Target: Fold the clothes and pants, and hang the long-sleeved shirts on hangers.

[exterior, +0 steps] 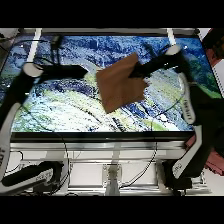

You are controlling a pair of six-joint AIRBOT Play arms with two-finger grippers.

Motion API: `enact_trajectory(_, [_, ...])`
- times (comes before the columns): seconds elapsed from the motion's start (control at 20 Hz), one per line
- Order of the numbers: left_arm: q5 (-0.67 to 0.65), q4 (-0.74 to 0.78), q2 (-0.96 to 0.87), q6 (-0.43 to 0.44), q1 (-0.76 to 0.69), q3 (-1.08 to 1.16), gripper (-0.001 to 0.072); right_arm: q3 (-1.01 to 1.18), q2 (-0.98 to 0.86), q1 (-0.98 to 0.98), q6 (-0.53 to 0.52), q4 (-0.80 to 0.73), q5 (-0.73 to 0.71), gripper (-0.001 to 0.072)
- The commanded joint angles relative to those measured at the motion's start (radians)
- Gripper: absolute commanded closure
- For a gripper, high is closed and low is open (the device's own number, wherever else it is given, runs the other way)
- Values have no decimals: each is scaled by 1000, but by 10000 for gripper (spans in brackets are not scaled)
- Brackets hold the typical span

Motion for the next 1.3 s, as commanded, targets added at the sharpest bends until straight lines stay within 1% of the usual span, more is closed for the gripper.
enact_trajectory(0.0, [-61, 31, 126, 0, 126, 0, 621, 3, 168, -186, 29, -6, 88, 701])
enact_trajectory(0.15, [-83, 31, 236, 0, 227, 0, 620, 3, 291, -375, 105, -76, 148, 701])
enact_trajectory(0.25, [-84, 31, 303, 0, 288, 0, 620, 3, 362, -514, 158, -148, 177, 701])
enact_trajectory(0.3, [-84, 32, 332, 0, 317, 0, 621, 3, 386, -578, 168, -187, 187, 701])
enact_trajectory(0.4, [-84, 44, 382, 0, 367, 0, 620, 3, 419, -711, 172, -264, 216, 701])
enact_trajectory(0.5, [-84, 85, 418, 0, 400, 0, 620, 3, 428, -831, 212, -344, 302, 701])
enact_trajectory(0.6, [-84, 129, 439, 0, 415, 0, 620, -3, 431, -933, 262, -452, 320, 701])
enact_trajectory(0.7, [-84, 139, 443, 0, 417, -1, 620, -3, 430, -1006, 268, -561, 320, 701])
enact_trajectory(0.85, [-82, 139, 442, 0, 417, -1, 620, -9, 426, -1078, 217, -809, 320, 701])
enact_trajectory(0.9, [-82, 139, 442, 0, 417, -1, 620, -24, 425, -1098, 199, -845, 320, 701])
enact_trajectory(1.1, [-83, 138, 443, 0, 417, -1, 620, -106, 426, -1147, 192, -835, 321, 700])
enact_trajectory(1.25, [-83, 135, 443, 0, 417, -1, 620, -149, 430, -1146, 192, -766, 322, 699])
